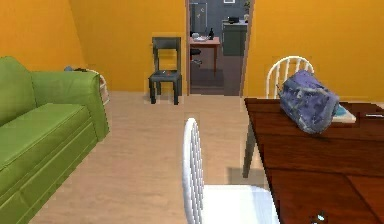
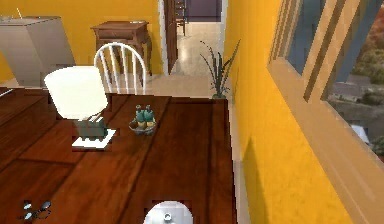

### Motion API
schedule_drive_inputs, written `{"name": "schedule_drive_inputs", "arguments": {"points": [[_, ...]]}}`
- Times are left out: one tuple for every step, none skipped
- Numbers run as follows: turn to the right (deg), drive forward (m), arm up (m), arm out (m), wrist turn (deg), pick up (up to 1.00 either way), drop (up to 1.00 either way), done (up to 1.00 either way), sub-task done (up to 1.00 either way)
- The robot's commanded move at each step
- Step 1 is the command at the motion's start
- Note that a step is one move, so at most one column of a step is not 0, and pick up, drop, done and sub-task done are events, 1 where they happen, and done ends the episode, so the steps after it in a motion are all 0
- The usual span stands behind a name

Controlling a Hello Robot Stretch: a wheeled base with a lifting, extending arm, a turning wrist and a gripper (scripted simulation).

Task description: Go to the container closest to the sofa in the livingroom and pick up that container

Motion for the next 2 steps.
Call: {"name": "schedule_drive_inputs", "arguments": {"points": [[0.0, 0.0, 0.38, 0.0, 0.0, 0.0, 0.0, 0.0, 0.0], [0.0, 0.0, 0.0, 0.0, 45.0, 0.0, 0.0, 0.0, 0.0]]}}
